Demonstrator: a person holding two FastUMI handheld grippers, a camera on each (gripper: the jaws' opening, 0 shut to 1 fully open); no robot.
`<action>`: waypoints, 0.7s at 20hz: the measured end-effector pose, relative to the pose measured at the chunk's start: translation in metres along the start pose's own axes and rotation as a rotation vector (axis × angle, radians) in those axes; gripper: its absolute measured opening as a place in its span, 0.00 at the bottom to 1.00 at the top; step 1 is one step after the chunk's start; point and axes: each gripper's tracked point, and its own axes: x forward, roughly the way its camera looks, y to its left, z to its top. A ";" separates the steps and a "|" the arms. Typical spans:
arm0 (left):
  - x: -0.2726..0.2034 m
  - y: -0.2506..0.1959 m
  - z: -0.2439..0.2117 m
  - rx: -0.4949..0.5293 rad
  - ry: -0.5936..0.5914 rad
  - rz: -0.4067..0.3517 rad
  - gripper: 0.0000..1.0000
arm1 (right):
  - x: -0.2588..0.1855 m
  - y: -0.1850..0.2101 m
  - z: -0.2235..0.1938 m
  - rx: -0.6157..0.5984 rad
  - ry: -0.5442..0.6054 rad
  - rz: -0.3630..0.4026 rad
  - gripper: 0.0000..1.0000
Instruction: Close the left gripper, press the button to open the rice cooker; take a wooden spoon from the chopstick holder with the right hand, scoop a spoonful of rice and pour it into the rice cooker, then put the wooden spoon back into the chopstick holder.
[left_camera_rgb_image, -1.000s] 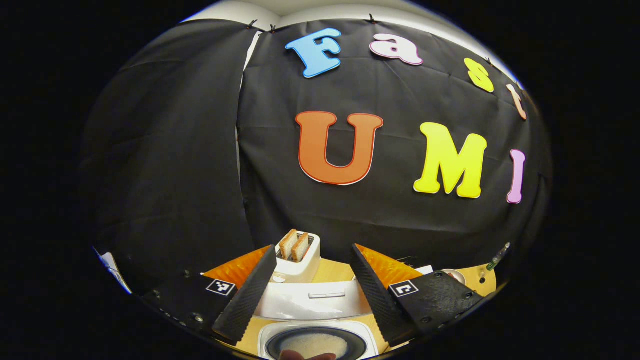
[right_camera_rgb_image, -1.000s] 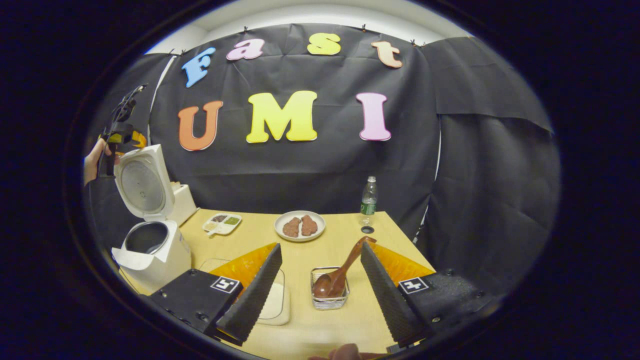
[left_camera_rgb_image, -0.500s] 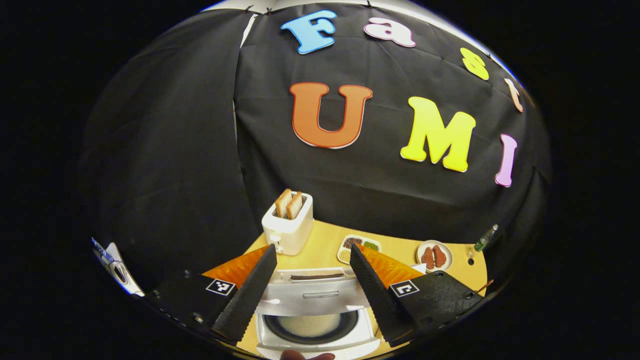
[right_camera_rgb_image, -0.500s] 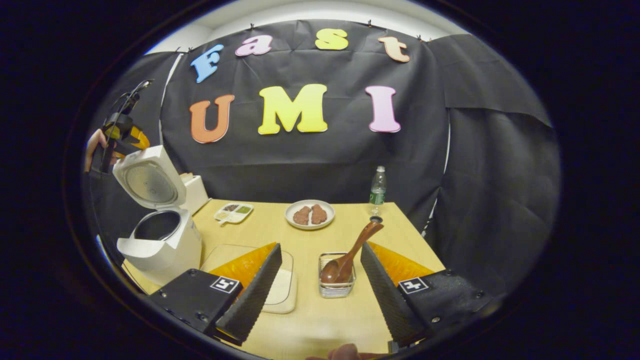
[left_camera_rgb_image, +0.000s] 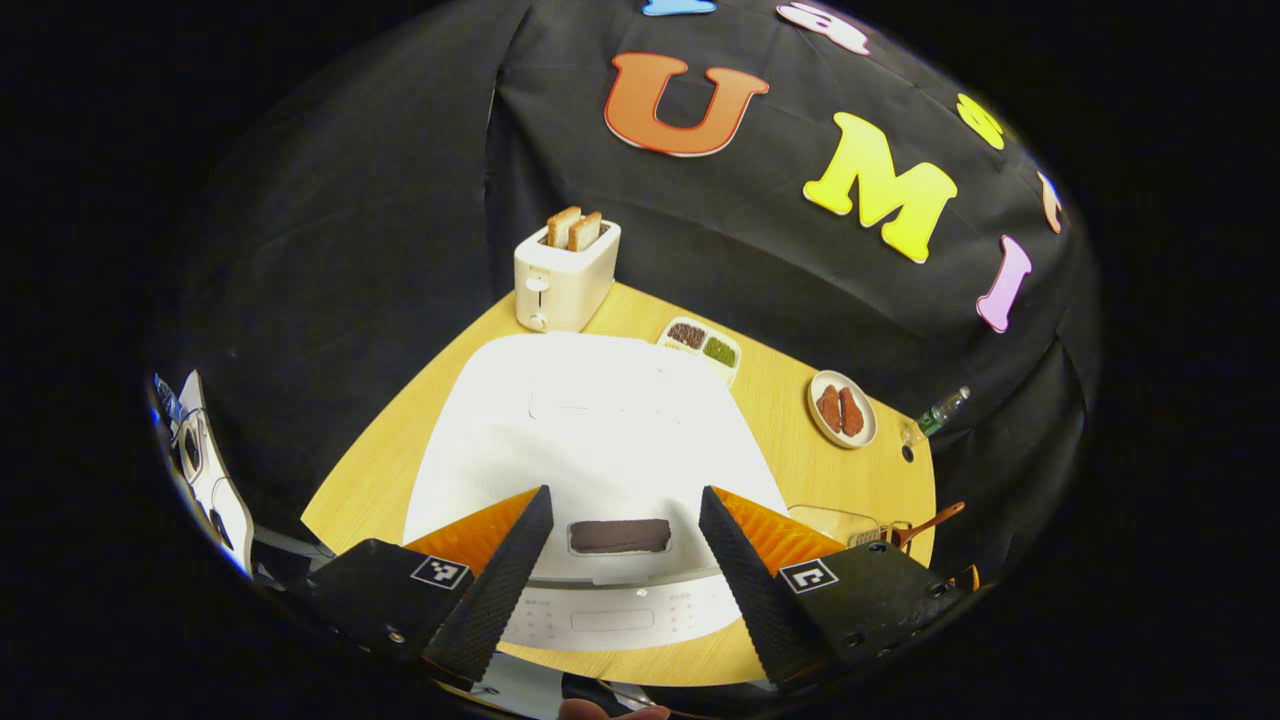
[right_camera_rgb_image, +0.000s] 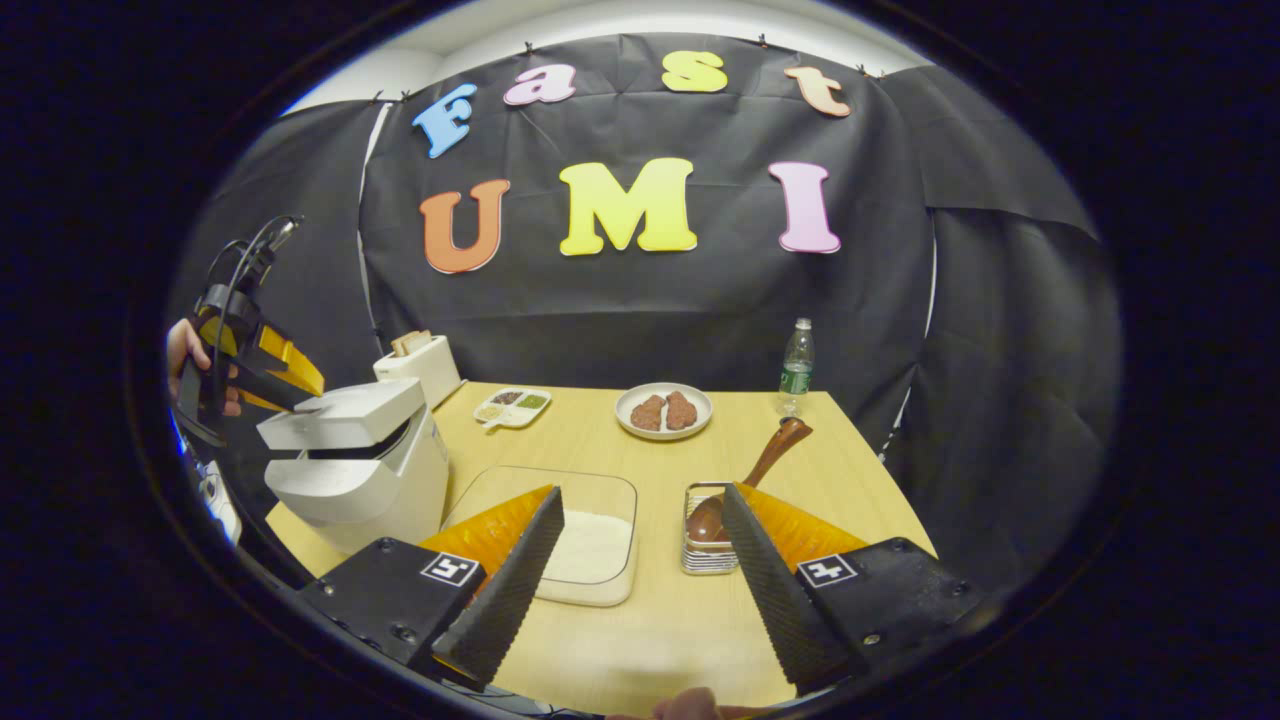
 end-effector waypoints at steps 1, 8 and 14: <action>0.002 0.001 -0.005 -0.004 0.016 0.005 0.97 | 0.000 0.002 -0.001 -0.002 0.003 0.006 0.98; 0.018 0.005 -0.029 0.015 0.100 0.076 0.98 | 0.013 0.007 0.000 0.012 0.020 0.048 0.98; 0.026 0.008 -0.035 0.087 0.065 0.190 0.99 | 0.053 0.020 0.006 0.040 0.043 0.137 0.98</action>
